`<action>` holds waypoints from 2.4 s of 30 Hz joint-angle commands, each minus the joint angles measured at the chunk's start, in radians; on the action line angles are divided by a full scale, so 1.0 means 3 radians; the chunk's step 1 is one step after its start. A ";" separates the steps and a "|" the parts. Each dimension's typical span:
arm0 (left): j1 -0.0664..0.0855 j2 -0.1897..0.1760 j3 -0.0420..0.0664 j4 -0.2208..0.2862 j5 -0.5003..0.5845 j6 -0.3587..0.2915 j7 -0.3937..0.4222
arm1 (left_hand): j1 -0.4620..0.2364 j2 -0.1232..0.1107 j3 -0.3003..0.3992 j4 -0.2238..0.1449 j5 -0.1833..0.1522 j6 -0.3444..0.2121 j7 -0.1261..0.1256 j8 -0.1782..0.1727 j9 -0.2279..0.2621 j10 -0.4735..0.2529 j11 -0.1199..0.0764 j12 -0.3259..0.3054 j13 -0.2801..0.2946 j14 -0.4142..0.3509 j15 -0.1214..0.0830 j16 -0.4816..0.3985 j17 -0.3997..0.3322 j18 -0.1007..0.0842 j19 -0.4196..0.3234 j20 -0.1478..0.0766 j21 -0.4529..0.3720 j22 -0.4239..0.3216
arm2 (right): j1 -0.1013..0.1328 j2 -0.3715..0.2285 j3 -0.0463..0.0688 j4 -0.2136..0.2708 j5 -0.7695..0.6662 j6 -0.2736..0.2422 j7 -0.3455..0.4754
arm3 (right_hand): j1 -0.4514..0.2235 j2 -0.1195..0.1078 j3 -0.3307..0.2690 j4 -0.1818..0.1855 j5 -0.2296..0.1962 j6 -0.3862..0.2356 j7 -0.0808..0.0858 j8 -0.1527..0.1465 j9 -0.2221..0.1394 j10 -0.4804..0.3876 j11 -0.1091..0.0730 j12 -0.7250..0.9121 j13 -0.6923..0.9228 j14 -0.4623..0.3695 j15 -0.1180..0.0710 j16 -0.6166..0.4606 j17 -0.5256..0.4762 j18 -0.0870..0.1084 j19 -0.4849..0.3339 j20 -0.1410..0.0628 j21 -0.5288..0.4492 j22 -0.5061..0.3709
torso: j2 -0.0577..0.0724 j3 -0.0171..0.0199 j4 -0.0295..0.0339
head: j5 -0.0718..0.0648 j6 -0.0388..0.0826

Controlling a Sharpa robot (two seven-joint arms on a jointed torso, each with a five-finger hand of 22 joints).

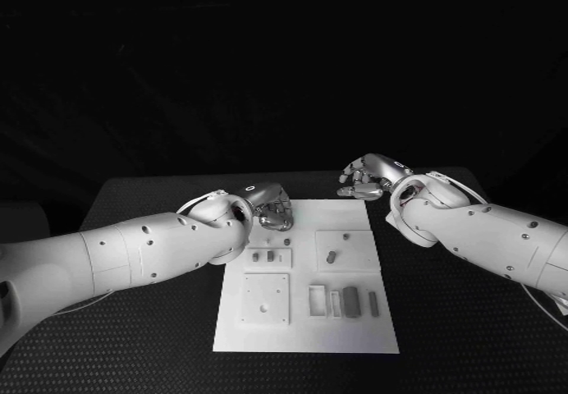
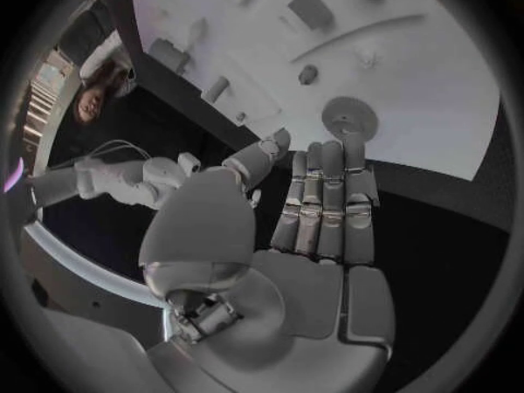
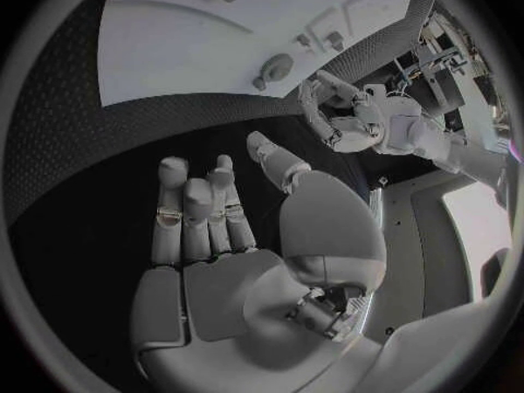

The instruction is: Assemble the parts on the task board

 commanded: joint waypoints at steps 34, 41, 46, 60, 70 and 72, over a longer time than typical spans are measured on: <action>-0.0120 0.0152 -0.0038 -0.0124 -0.1006 0.0270 0.0070 | -0.0007 -0.0137 -0.0214 0.0129 -0.0014 0.0008 0.0019 -0.0151 -0.0227 0.0187 -0.0004 -0.0573 -0.0212 0.0394 -0.0111 0.0699 0.0549 0.0223 0.0530 -0.0142 0.0573 0.0615 | 0.0000 -0.0022 0.0002 0.0073 -0.0002 0.0011 0.0039 | -0.0011 0.0004 -0.0002 0.0018 -0.0007 -0.0017 0.0017 -0.0014 -0.0005 -0.0010 0.0019 0.0014 -0.0004 -0.0010 -0.0010 0.0010 -0.0006 0.0042 0.0004 -0.0013 -0.0012 0.0056 | 0.0022 0.0003 -0.0015 | -0.0031 -0.0021; -0.0121 0.0156 -0.0038 -0.0150 -0.1006 0.0382 0.0033 | 0.0002 -0.0133 -0.0207 0.0132 -0.0012 -0.0021 0.0019 -0.0166 -0.0242 0.0179 -0.0001 -0.0572 -0.0220 0.0403 -0.0108 0.0732 0.0556 0.0242 0.0545 -0.0137 0.0598 0.0634 | 0.0000 -0.0021 0.0002 0.0074 -0.0002 0.0009 0.0038 | -0.0011 0.0003 -0.0002 0.0017 -0.0007 -0.0017 0.0017 -0.0014 -0.0005 -0.0010 0.0020 0.0015 -0.0005 -0.0010 -0.0010 0.0010 -0.0006 0.0042 0.0004 -0.0013 -0.0012 0.0056 | 0.0020 0.0005 -0.0011 | -0.0041 -0.0039; -0.0129 0.0160 -0.0038 -0.0184 -0.1038 0.0404 0.0019 | 0.0024 -0.0128 -0.0198 0.0127 -0.0001 -0.0028 0.0027 -0.0167 -0.0253 0.0193 -0.0007 -0.0566 -0.0222 0.0428 -0.0114 0.0784 0.0569 0.0263 0.0576 -0.0140 0.0643 0.0643 | 0.0000 -0.0022 0.0002 0.0075 -0.0002 0.0009 0.0039 | -0.0010 0.0003 -0.0002 0.0017 -0.0007 -0.0018 0.0017 -0.0014 -0.0005 -0.0010 0.0020 0.0015 -0.0005 -0.0010 -0.0010 0.0010 -0.0006 0.0042 0.0004 -0.0013 -0.0012 0.0056 | 0.0015 0.0003 -0.0007 | -0.0044 -0.0046; -0.0186 0.0199 -0.0038 -0.0246 -0.1041 0.0409 0.0005 | 0.0062 -0.0082 -0.0164 0.0114 0.0007 0.0052 0.0036 -0.0119 -0.0250 0.0223 -0.0016 -0.0560 -0.0222 0.0440 -0.0123 0.0849 0.0576 0.0280 0.0593 -0.0145 0.0714 0.0645 | 0.0000 -0.0023 0.0002 0.0087 -0.0002 0.0012 0.0039 | -0.0011 0.0004 -0.0003 0.0017 -0.0008 -0.0017 0.0017 -0.0014 -0.0005 -0.0011 0.0020 0.0016 -0.0006 -0.0009 -0.0009 0.0011 -0.0006 0.0042 0.0004 -0.0013 -0.0012 0.0056 | 0.0020 0.0002 -0.0011 | -0.0047 -0.0057; -0.0195 0.0197 -0.0038 -0.0261 -0.1041 0.0390 -0.0016 | 0.0068 -0.0030 -0.0156 0.0100 0.0006 0.0097 0.0044 -0.0093 -0.0253 0.0292 -0.0039 -0.0542 -0.0205 0.0468 -0.0145 0.0900 0.0577 0.0287 0.0617 -0.0161 0.0778 0.0645 | 0.0000 -0.0021 0.0002 0.0093 -0.0002 0.0014 0.0039 | -0.0012 0.0005 -0.0003 0.0018 -0.0008 -0.0016 0.0017 -0.0013 -0.0005 -0.0011 0.0021 0.0016 -0.0006 -0.0009 -0.0009 0.0011 -0.0006 0.0042 0.0005 -0.0013 -0.0012 0.0056 | 0.0015 0.0005 -0.0007 | -0.0054 -0.0065; -0.0195 0.0197 -0.0038 -0.0260 -0.1041 0.0394 -0.0031 | 0.0070 -0.0015 -0.0153 0.0097 0.0006 0.0110 0.0046 -0.0086 -0.0253 0.0308 -0.0045 -0.0538 -0.0200 0.0473 -0.0151 0.0910 0.0576 0.0287 0.0620 -0.0165 0.0791 0.0644 | 0.0000 -0.0019 0.0002 0.0093 -0.0002 0.0014 0.0040 | -0.0012 0.0005 -0.0003 0.0019 -0.0008 -0.0016 0.0017 -0.0013 -0.0005 -0.0011 0.0021 0.0017 -0.0006 -0.0009 -0.0008 0.0011 -0.0006 0.0042 0.0005 -0.0013 -0.0012 0.0056 | 0.0014 0.0005 -0.0007 | -0.0052 -0.0065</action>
